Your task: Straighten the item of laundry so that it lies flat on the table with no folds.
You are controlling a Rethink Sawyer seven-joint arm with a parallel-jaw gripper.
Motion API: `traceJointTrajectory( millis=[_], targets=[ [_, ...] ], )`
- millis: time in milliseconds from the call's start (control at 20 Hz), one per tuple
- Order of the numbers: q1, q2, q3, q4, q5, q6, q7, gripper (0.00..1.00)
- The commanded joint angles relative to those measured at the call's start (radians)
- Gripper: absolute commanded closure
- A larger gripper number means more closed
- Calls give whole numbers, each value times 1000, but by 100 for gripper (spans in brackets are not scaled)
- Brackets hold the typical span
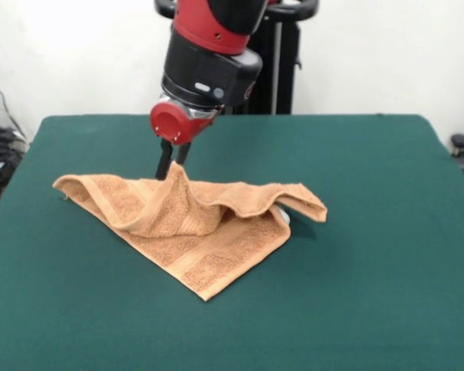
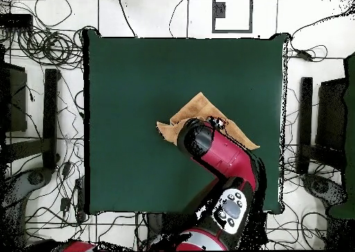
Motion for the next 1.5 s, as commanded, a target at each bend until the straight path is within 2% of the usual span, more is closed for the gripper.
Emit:
traceJointTrajectory(
  millis=[50,400,1000,1500],
  targets=[
    [41,92,150,-21,68,71,158,0],
    [46,83,150,-25,70,90,150,0],
    [25,105,194,-11,88,12,131,0],
    [32,134,174,-40,77,21,119,0]
  ],
)
